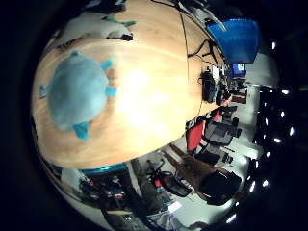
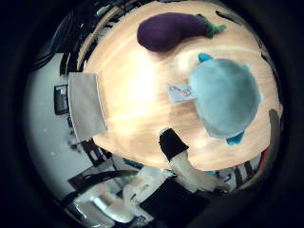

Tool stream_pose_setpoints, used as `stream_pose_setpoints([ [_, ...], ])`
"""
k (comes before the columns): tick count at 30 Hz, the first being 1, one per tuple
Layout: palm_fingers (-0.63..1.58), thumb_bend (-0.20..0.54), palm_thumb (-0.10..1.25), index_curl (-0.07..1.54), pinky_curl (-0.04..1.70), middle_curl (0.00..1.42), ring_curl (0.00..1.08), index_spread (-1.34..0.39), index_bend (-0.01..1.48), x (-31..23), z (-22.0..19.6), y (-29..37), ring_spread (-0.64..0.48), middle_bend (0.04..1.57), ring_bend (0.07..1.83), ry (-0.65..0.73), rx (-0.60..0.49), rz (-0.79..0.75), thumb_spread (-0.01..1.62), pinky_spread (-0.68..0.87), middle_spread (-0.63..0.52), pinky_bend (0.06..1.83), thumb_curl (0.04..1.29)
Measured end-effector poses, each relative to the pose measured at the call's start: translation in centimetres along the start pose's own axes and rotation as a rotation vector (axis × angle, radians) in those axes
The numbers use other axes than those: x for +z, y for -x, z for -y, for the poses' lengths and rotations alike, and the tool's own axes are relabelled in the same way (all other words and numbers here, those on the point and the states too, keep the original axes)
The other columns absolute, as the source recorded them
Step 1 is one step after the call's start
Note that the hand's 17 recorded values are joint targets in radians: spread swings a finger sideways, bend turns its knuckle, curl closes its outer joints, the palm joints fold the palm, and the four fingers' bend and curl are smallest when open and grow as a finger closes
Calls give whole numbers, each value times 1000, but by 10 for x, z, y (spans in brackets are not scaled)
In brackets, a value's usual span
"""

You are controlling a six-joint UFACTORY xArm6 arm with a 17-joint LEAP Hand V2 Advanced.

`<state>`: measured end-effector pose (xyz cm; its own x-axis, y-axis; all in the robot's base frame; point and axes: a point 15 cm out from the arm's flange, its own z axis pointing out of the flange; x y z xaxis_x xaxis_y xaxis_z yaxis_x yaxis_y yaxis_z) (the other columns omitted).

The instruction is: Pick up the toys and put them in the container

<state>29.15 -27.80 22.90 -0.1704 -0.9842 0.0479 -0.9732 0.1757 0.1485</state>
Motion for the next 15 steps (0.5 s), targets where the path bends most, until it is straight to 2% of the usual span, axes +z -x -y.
stream_pose_setpoints([
  [15,103,-27,375,247,114,356,228,-446,142,41,-6,-12,-13,219,563,76,5,10,948,423,-54,1016,306],
])
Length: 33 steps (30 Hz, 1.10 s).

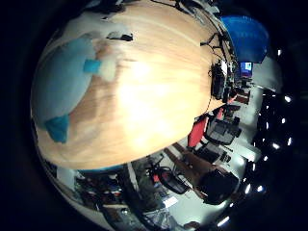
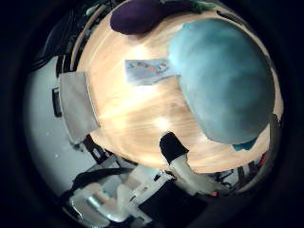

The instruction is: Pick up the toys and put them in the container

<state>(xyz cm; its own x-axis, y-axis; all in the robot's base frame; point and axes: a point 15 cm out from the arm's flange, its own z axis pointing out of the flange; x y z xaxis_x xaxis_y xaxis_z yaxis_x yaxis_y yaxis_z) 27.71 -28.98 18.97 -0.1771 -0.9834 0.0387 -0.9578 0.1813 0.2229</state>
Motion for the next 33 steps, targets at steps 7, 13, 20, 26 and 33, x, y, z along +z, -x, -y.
stream_pose_setpoints([
  [7,123,-8,463,237,130,354,238,-448,136,17,3,-2,-29,212,588,19,0,14,969,377,-53,1090,322],
  [13,253,-7,585,232,135,360,265,-465,143,27,3,-3,-154,230,692,34,6,27,1006,196,-114,1178,351],
  [20,611,-5,705,204,214,396,346,-490,124,29,6,-11,-334,297,932,20,17,26,1044,-271,-268,1469,395],
  [26,773,-10,775,201,262,470,417,-511,145,25,5,-13,-391,428,1050,19,22,26,1054,-453,-364,1503,426],
  [33,886,-18,801,235,293,545,460,-536,191,18,2,-13,-405,506,1068,18,27,28,1058,-504,-424,1463,446],
])
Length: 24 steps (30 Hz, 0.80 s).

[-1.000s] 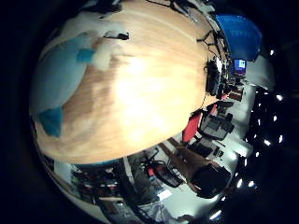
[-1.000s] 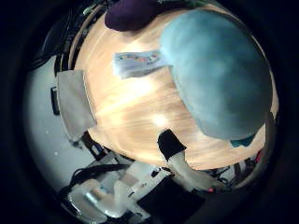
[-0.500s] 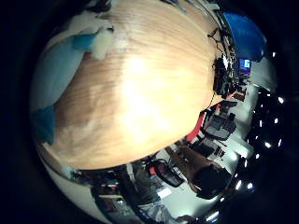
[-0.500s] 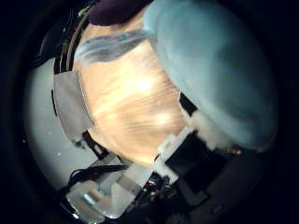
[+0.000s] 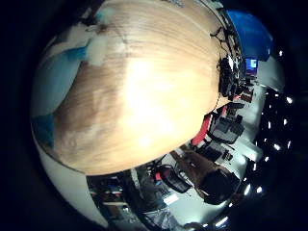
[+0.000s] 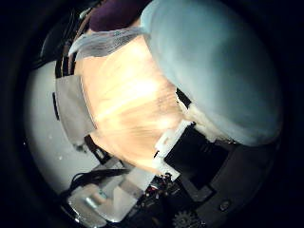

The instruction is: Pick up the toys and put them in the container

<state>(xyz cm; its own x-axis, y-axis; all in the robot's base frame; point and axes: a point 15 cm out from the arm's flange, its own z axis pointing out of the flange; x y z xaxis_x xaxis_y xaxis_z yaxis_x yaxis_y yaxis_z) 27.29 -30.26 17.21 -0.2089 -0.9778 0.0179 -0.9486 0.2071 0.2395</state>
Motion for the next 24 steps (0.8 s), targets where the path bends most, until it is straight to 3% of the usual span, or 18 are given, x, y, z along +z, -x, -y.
stream_pose_setpoints([
  [11,975,-19,814,297,316,621,490,-556,183,-56,-12,0,-401,516,1049,-4,17,-2,1066,-523,-448,1378,463],
  [24,1011,-20,807,343,347,695,515,-565,172,-132,-11,42,-400,487,1024,-103,-31,-1,1073,-543,-457,1314,481],
])
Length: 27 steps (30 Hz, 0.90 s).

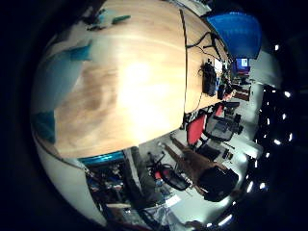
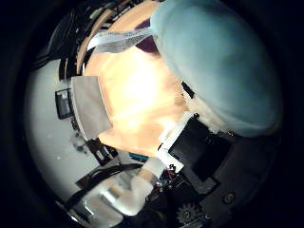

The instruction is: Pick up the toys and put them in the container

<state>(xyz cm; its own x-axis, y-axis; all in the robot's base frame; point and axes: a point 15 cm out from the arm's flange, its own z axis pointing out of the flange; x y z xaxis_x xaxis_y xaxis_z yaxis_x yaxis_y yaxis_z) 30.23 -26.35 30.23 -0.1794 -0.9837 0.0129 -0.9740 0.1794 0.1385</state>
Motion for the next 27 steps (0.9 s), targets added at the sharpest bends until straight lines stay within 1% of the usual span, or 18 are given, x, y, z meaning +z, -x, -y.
stream_pose_setpoints([
  [3,1011,-20,807,349,355,708,520,-565,170,-30,6,20,-399,478,1022,-37,-30,-8,1073,-541,-459,1303,483],
  [7,1017,-20,803,357,363,727,524,-569,173,-64,13,48,-399,469,1015,-90,-67,21,1078,-542,-461,1290,483],
  [13,1015,-19,802,365,375,755,532,-569,162,-99,19,102,-400,458,1008,-139,-133,24,1081,-548,-467,1271,484],
  [18,1013,-22,795,367,382,770,535,-568,162,-125,18,168,-402,452,1003,-196,-206,7,1081,-550,-470,1267,484],
  [27,1018,-20,792,370,394,800,540,-569,162,-147,9,287,-402,430,996,-228,-329,14,1082,-550,-478,1249,485],
])
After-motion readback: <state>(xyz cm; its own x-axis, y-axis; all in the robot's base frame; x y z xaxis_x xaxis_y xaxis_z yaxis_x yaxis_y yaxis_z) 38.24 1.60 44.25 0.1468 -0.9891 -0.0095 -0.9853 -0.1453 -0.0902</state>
